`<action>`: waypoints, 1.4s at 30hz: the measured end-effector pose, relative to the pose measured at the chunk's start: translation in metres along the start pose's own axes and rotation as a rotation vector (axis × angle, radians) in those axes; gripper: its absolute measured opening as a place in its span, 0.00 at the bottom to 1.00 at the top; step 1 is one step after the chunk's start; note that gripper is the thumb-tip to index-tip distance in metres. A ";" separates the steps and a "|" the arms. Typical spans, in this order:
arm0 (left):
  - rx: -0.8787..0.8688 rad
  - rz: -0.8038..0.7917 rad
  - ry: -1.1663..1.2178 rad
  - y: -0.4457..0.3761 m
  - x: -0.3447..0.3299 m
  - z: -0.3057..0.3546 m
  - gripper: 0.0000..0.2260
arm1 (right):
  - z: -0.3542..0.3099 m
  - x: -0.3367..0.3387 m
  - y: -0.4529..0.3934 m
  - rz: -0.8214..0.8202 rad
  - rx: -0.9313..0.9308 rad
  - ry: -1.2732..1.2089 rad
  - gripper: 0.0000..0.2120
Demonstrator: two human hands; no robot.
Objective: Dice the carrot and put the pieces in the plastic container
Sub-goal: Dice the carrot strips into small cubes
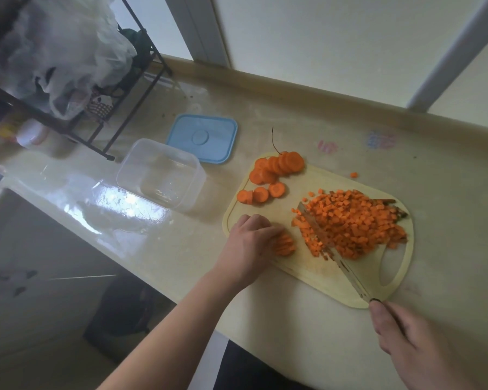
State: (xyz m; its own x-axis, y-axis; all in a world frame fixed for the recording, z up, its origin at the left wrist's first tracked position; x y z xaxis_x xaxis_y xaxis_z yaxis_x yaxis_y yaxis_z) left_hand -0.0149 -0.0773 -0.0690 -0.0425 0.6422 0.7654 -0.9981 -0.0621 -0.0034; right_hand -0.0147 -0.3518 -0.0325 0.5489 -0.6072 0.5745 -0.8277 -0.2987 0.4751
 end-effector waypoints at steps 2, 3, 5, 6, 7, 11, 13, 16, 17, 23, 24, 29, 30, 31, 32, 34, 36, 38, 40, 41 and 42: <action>0.007 -0.026 0.000 -0.002 0.002 0.001 0.15 | -0.001 0.001 0.001 0.008 -0.002 0.002 0.27; 0.008 -0.044 -0.006 -0.003 0.003 0.002 0.15 | -0.001 0.001 0.002 0.013 0.003 0.003 0.27; 0.011 -0.076 -0.024 -0.003 0.004 0.004 0.13 | 0.000 0.001 0.003 0.018 0.008 0.005 0.27; 0.014 -0.078 -0.032 -0.004 0.005 0.005 0.13 | 0.000 0.002 0.003 0.021 0.008 0.005 0.27; 0.019 -0.073 -0.034 -0.006 0.007 0.005 0.13 | 0.000 0.002 0.002 0.024 0.007 0.008 0.27; 0.038 -0.085 -0.056 -0.015 0.008 0.001 0.11 | 0.000 0.003 0.002 0.026 0.012 0.004 0.25; 0.035 -0.128 -0.079 -0.018 0.007 0.001 0.11 | 0.002 0.003 0.002 0.028 0.009 -0.012 0.26; 0.031 -0.166 -0.092 -0.022 0.008 0.003 0.11 | 0.004 0.003 0.003 0.026 -0.004 -0.019 0.27; 0.031 -0.179 -0.092 -0.023 0.009 0.003 0.11 | 0.005 0.002 0.003 0.022 -0.005 -0.016 0.27; -0.074 -0.223 -0.206 -0.033 0.011 0.007 0.10 | 0.007 0.003 0.004 0.038 -0.018 -0.008 0.28; -0.105 -0.222 -0.232 -0.034 0.011 0.008 0.09 | 0.007 0.003 0.004 0.038 -0.016 -0.009 0.28; -0.214 -0.220 -0.365 -0.034 0.010 0.009 0.08 | 0.008 0.006 0.005 0.043 -0.012 -0.015 0.27; -0.224 -0.217 -0.374 -0.033 0.010 0.010 0.08 | 0.008 0.006 0.005 0.048 -0.015 -0.018 0.27; -0.234 -0.211 -0.374 -0.032 0.010 0.010 0.07 | 0.008 0.006 0.005 0.052 -0.016 -0.022 0.26; -0.243 -0.203 -0.363 -0.032 0.010 0.010 0.07 | 0.008 0.007 0.006 0.055 -0.017 -0.028 0.25; -0.247 -0.196 -0.330 -0.031 0.011 0.009 0.07 | 0.009 0.007 0.006 0.061 -0.028 -0.036 0.25; -0.243 -0.195 -0.320 -0.030 0.011 0.007 0.07 | 0.009 0.008 0.006 0.060 -0.027 -0.038 0.26; -0.226 -0.201 -0.325 -0.029 0.010 0.006 0.08 | 0.008 0.009 0.005 0.053 -0.029 -0.046 0.26; -0.214 -0.210 -0.331 -0.029 0.010 0.004 0.09 | 0.008 0.010 0.005 0.042 -0.029 -0.042 0.25; -0.216 -0.216 -0.331 -0.028 0.011 0.005 0.10 | 0.008 0.010 0.005 0.042 -0.030 -0.043 0.24; -0.220 -0.223 -0.327 -0.029 0.011 0.005 0.12 | 0.008 0.010 0.005 0.046 -0.032 -0.045 0.25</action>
State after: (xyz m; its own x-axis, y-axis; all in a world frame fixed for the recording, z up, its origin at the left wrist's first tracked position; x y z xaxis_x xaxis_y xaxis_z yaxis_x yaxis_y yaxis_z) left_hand 0.0134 -0.0725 -0.0569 0.1561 0.3438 0.9260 -0.9685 0.2374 0.0751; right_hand -0.0141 -0.3651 -0.0296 0.5039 -0.6525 0.5660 -0.8474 -0.2464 0.4703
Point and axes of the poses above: each hand's wrist, its own y-axis away from the middle knuckle, its own x-axis out of the back of the hand, z = x × y, the point moved 4 cm from there along -y, towards the middle knuckle, and after that the axes turned 5 degrees about y, right-handed, at the moved point
